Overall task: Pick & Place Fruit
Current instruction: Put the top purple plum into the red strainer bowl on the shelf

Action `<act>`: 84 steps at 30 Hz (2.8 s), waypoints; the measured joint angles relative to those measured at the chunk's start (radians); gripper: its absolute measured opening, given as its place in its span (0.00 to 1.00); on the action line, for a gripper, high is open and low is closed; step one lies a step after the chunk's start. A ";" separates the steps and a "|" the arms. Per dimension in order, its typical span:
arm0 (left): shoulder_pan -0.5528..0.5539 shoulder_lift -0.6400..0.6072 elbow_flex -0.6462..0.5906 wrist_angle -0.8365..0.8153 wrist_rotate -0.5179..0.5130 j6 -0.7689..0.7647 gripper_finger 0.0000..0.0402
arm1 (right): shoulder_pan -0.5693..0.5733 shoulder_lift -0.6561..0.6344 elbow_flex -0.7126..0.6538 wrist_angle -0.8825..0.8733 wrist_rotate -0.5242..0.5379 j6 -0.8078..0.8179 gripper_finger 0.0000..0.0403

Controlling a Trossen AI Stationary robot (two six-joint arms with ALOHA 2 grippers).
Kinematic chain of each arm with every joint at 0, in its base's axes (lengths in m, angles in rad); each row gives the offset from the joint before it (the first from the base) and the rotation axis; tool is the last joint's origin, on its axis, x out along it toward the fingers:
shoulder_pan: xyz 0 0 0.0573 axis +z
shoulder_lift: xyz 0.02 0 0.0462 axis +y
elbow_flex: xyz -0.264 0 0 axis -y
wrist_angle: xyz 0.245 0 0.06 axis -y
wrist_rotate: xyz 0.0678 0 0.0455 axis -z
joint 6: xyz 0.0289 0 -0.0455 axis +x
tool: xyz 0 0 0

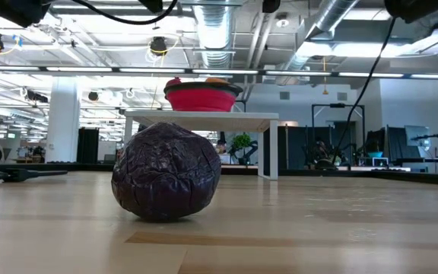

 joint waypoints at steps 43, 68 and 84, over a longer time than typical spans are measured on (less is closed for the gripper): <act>-0.007 -0.092 0.002 -0.256 -0.314 0.081 0.52 | -0.036 -0.137 0.001 -0.667 0.141 0.329 0.68; 0.725 -0.088 0.151 -0.261 -0.263 0.077 0.56 | -0.013 -0.139 0.001 -0.758 0.172 0.498 0.69; 0.736 -0.044 0.143 -0.390 -0.418 0.097 0.58 | -0.007 -0.139 0.001 -0.740 0.171 0.498 0.69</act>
